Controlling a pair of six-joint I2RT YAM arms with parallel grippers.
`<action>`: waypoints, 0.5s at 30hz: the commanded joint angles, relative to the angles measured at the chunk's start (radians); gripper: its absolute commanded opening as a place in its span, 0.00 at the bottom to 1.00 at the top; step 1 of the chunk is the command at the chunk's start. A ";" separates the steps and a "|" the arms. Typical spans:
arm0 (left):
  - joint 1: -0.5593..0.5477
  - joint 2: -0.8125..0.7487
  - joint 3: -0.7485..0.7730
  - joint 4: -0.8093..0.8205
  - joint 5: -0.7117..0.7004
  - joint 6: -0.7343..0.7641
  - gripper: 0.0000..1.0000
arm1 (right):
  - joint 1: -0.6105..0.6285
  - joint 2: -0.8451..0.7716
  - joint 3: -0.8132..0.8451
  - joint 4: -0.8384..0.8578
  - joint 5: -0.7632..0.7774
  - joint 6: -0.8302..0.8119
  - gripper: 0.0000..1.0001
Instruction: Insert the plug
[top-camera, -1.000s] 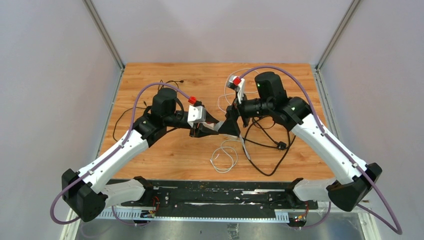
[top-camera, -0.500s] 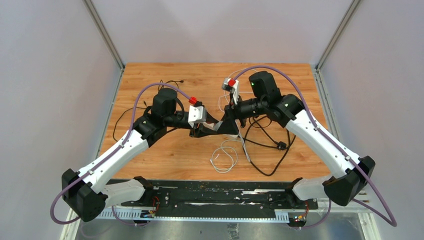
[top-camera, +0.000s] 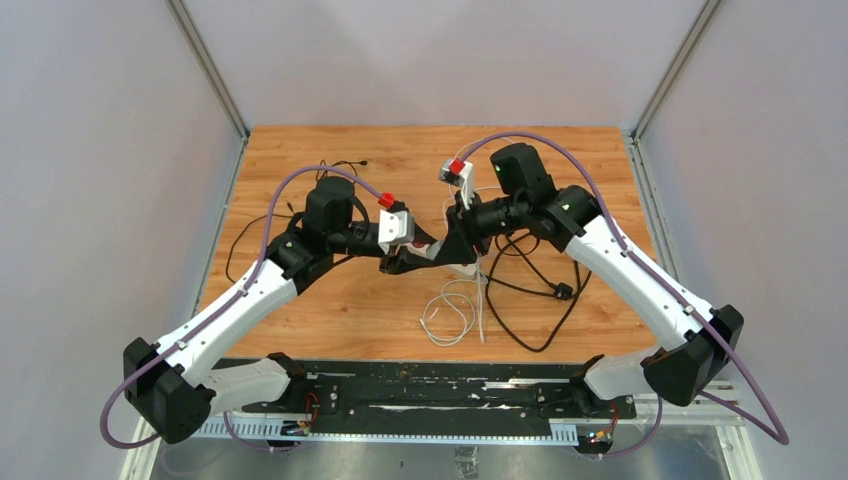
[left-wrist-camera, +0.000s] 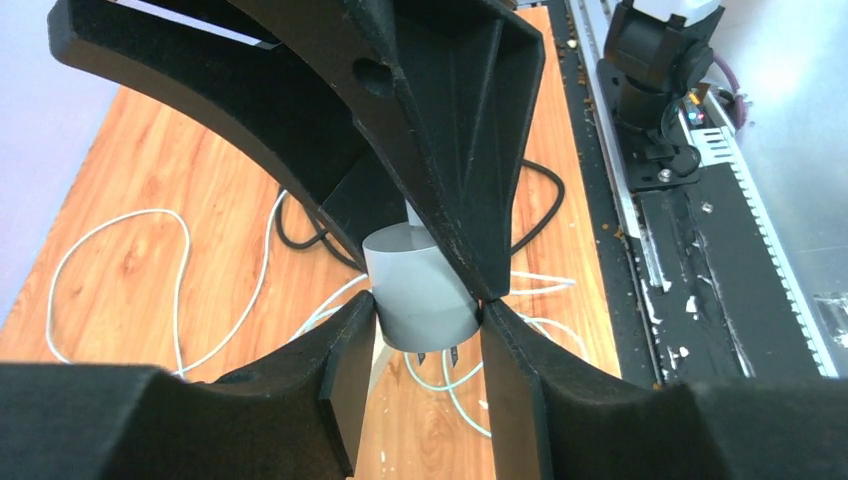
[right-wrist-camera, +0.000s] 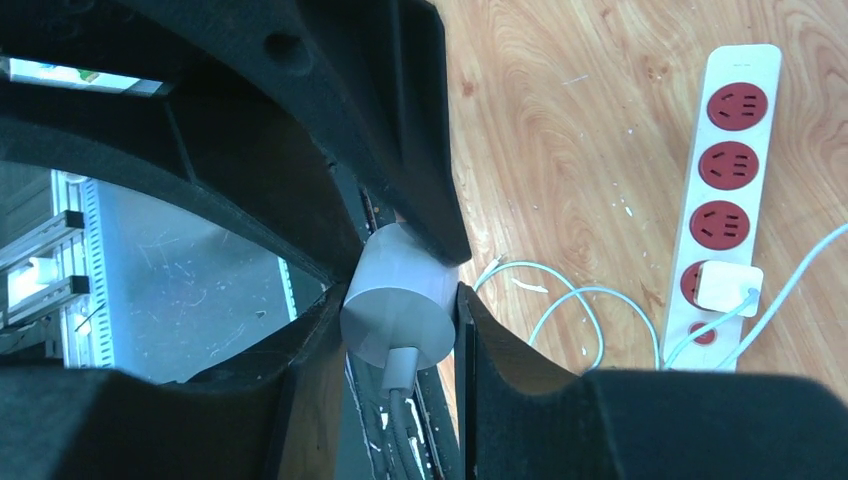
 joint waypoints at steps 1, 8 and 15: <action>-0.007 -0.040 -0.023 -0.007 -0.038 0.011 0.68 | 0.010 -0.039 0.037 -0.023 0.097 0.013 0.00; -0.007 -0.173 -0.143 0.038 -0.297 -0.156 1.00 | -0.024 0.006 0.128 -0.153 0.233 -0.034 0.00; -0.001 -0.325 -0.272 0.030 -1.233 -0.821 1.00 | -0.039 0.209 0.308 -0.286 0.456 -0.095 0.00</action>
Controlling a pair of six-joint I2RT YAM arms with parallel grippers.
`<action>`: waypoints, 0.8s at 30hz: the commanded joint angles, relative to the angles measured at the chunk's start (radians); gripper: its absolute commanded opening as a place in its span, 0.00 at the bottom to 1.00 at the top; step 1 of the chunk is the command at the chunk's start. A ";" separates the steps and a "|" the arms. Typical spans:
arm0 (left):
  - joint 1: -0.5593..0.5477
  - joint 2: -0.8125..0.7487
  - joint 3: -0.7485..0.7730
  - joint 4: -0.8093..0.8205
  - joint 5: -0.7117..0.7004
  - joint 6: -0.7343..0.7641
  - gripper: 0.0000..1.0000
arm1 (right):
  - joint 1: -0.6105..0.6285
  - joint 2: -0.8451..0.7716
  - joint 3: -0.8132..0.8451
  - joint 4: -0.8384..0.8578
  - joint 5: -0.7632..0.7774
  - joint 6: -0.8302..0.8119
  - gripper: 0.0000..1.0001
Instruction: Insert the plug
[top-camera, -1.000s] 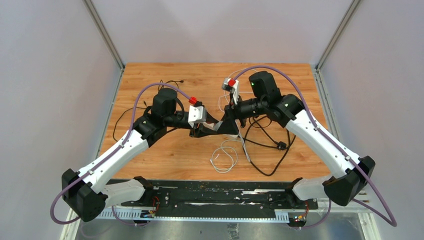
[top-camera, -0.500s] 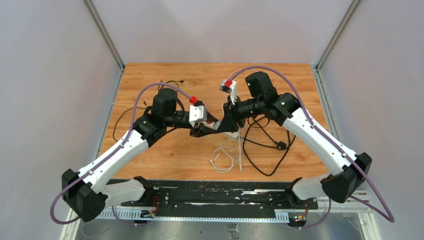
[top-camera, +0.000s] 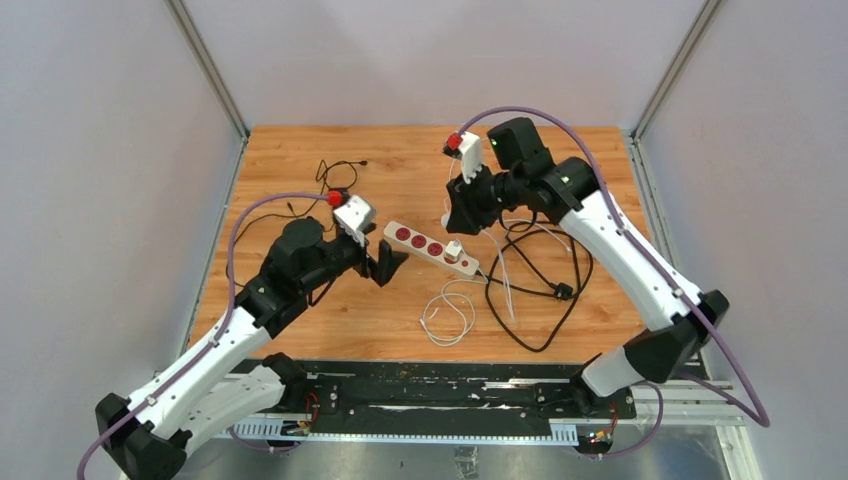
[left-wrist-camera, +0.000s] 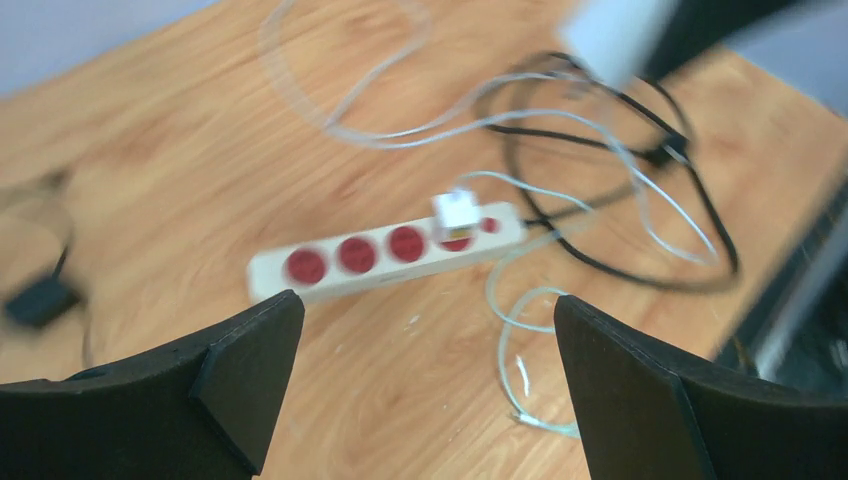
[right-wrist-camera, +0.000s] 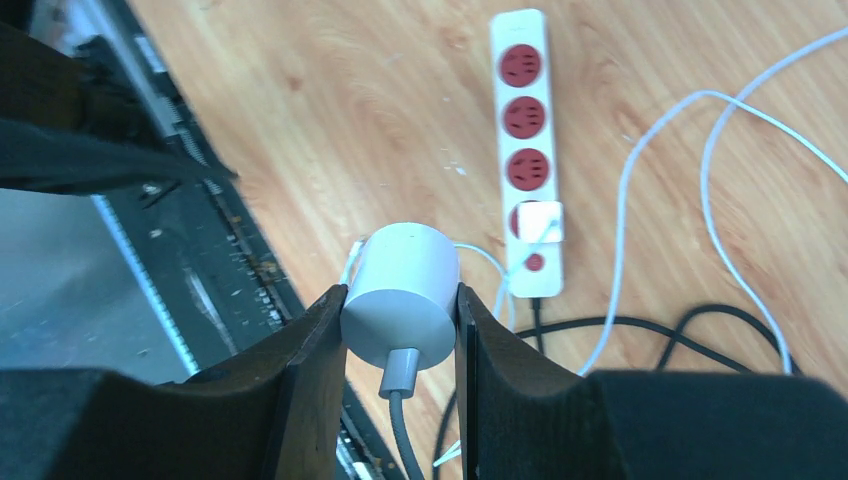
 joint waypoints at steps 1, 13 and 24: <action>0.007 -0.029 -0.010 -0.114 -0.682 -0.476 1.00 | -0.014 0.158 0.110 -0.121 0.177 -0.026 0.00; 0.075 -0.025 -0.063 -0.280 -0.708 -0.538 1.00 | -0.003 0.506 0.396 -0.229 0.029 -0.597 0.00; 0.075 -0.182 -0.149 -0.343 -0.796 -0.614 1.00 | 0.017 0.574 0.376 -0.376 -0.040 -1.496 0.00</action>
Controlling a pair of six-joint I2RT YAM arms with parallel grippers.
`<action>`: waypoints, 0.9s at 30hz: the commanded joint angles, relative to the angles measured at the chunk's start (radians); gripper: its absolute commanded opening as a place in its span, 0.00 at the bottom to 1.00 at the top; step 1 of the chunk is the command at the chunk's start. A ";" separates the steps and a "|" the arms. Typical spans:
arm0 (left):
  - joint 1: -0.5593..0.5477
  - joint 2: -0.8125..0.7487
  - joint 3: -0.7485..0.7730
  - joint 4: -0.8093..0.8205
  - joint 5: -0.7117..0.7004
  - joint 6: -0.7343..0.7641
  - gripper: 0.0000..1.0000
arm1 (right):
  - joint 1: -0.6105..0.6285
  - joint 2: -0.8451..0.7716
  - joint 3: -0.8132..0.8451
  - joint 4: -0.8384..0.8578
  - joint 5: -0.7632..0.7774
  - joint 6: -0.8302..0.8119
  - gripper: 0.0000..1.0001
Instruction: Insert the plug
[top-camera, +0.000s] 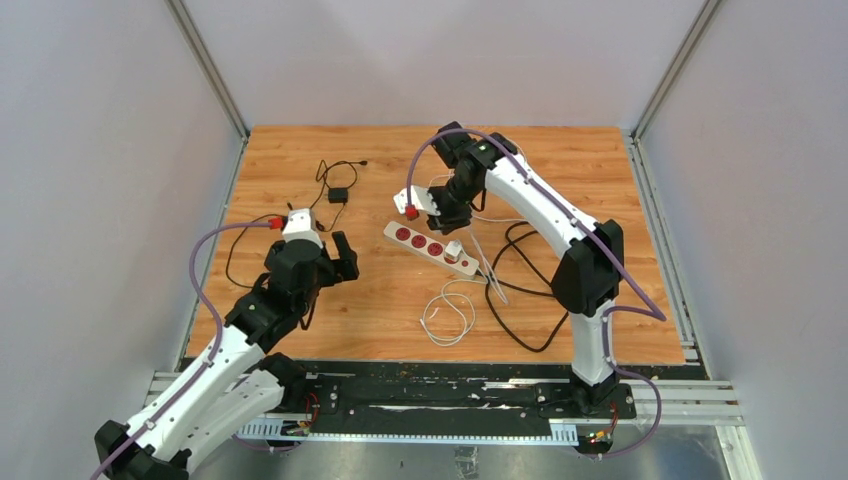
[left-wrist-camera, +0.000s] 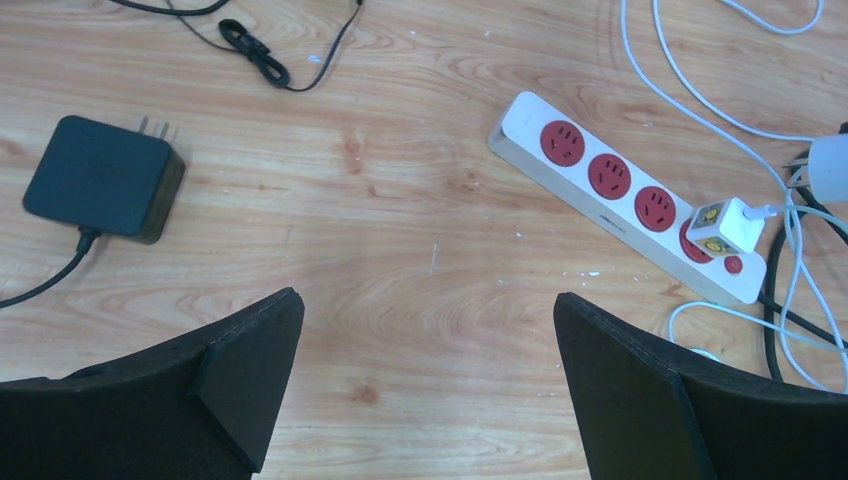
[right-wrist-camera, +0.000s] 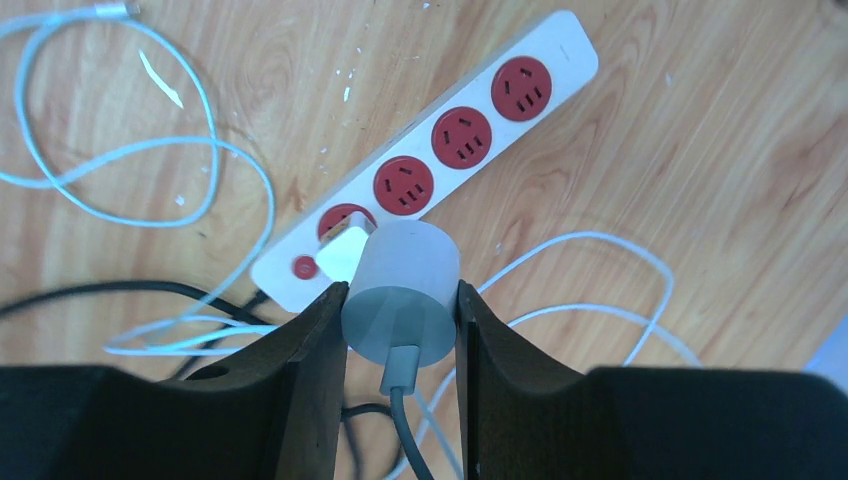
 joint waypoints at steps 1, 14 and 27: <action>0.005 -0.063 -0.028 -0.057 -0.094 -0.068 1.00 | 0.017 0.051 0.042 -0.077 -0.022 -0.411 0.00; 0.005 -0.177 -0.071 -0.101 -0.166 -0.115 1.00 | 0.049 0.231 0.192 -0.190 0.150 -0.568 0.00; 0.005 -0.179 -0.101 -0.077 -0.169 -0.123 1.00 | 0.082 0.271 0.140 -0.165 0.246 -0.552 0.00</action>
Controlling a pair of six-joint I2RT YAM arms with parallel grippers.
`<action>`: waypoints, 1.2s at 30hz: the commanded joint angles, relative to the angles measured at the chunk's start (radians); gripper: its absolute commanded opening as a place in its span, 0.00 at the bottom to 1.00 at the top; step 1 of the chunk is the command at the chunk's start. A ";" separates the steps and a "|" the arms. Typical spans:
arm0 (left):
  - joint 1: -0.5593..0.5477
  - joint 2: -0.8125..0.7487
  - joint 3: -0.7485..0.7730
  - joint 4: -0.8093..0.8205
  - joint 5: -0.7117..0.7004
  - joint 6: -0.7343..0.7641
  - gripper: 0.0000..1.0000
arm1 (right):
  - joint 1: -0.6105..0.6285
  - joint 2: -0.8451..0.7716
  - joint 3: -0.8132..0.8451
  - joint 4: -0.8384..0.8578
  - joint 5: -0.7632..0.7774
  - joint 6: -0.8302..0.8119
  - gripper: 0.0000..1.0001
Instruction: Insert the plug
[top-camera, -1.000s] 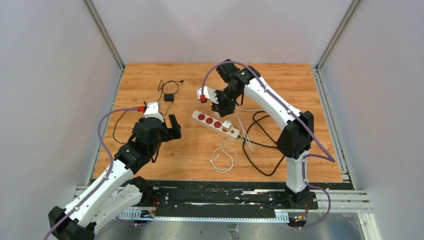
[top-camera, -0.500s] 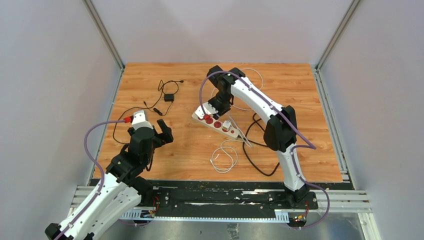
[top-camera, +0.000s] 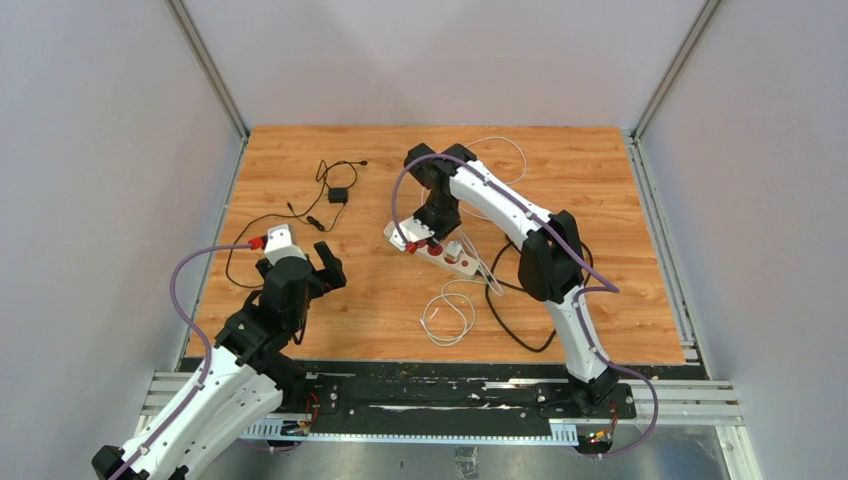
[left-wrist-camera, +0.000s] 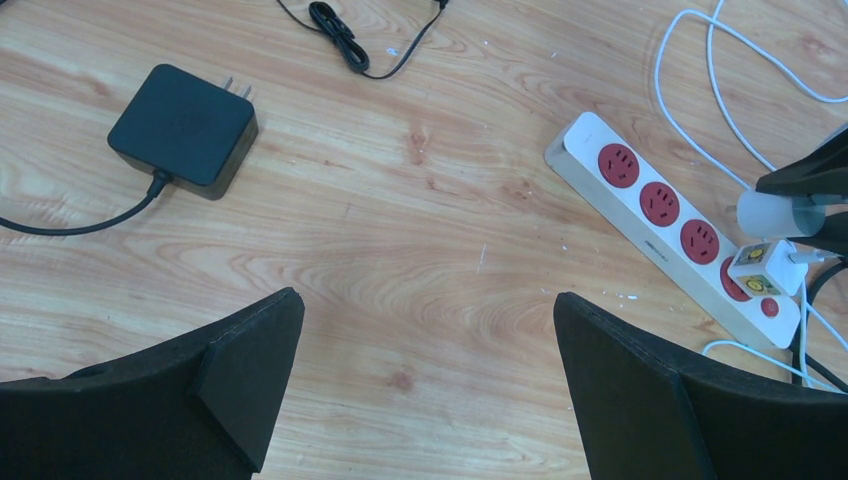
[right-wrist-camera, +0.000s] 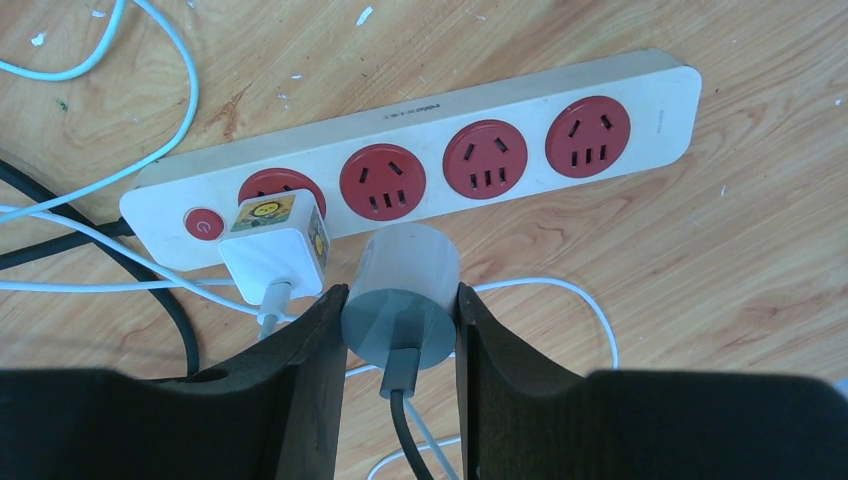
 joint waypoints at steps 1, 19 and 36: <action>0.005 -0.011 -0.018 0.018 -0.034 -0.018 1.00 | 0.020 0.020 -0.028 -0.027 0.046 -0.024 0.00; 0.005 -0.002 -0.028 0.029 -0.037 -0.012 1.00 | 0.033 0.026 -0.093 0.007 0.050 -0.037 0.00; 0.005 0.018 -0.031 0.044 -0.038 -0.002 1.00 | 0.037 0.043 -0.108 0.027 0.057 -0.048 0.00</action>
